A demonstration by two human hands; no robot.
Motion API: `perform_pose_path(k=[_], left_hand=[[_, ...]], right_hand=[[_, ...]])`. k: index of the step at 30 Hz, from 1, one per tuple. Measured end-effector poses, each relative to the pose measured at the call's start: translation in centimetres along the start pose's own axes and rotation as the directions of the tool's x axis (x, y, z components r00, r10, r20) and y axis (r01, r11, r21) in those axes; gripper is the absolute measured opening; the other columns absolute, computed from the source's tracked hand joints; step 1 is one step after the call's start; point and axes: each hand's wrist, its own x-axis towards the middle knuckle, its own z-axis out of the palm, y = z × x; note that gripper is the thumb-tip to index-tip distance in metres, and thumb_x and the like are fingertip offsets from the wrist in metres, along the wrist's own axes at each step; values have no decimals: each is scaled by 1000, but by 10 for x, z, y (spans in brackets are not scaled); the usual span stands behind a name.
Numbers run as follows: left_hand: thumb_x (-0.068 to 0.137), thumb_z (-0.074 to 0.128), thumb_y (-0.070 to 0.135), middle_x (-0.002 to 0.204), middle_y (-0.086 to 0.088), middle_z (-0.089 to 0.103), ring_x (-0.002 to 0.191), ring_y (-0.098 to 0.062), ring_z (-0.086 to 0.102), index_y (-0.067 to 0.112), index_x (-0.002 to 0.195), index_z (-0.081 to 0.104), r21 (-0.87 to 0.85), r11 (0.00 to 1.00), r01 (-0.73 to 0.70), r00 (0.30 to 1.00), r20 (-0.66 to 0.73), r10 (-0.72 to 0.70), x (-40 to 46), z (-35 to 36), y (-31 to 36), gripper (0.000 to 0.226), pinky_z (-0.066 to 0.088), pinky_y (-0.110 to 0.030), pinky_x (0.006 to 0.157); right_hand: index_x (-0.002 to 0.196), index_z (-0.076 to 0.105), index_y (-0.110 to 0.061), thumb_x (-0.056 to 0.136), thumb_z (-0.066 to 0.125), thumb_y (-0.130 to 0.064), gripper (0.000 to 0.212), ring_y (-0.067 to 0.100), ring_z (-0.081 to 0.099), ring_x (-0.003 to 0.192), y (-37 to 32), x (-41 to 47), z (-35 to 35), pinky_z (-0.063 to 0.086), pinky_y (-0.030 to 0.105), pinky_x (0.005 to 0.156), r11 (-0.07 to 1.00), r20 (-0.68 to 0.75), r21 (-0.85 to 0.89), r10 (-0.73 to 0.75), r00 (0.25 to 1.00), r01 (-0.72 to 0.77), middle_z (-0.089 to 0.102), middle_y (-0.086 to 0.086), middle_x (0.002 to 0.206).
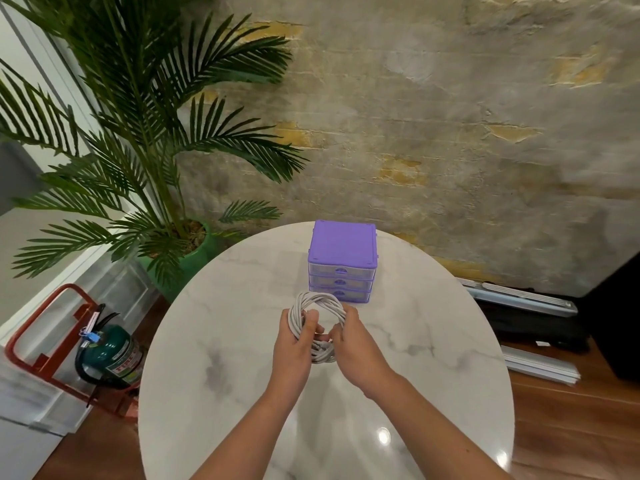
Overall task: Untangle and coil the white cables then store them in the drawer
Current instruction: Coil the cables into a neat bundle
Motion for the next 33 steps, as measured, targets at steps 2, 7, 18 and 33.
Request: perform_pose_path(k=[2,7,18,33], left_hand=[[96,53,36,66,6,61,63,-15,67,17,93,53,4,1000,5,1000,-9,-5,2,-2,0,20,53,-27,58],[98,49,37,70,-1,51,58,-21,66,21,95,55,69,997,46,997,60,-50,8,-9,-2,17,49,-22,51],[94,50,50,83,-4,46,69,-23,72,21,106,57,90,971,220,951,203,-234,14,-18,-9,32,49,-24,58],[94,37,59,79,-2,44,73,-25,67,18,102,58,110,946,306,919,227,-323,2,-39,-54,46,46,-24,58]], right_hand=[[125,47,-25,102,41,-29,24,3,60,95,2,1,-2,46,19,78,997,4,62,-54,999,53,62,-8,110],[87,68,-16,101,48,-30,28,11,52,65,8,6,-16,42,20,63,959,88,280,22,996,-46,65,-5,74],[83,73,-16,95,59,-25,21,17,53,66,27,4,-16,43,31,68,878,115,469,51,992,-99,65,-1,73],[120,69,-19,92,63,-14,29,16,63,83,69,-3,-5,58,33,79,915,307,377,25,951,-145,66,2,96]])
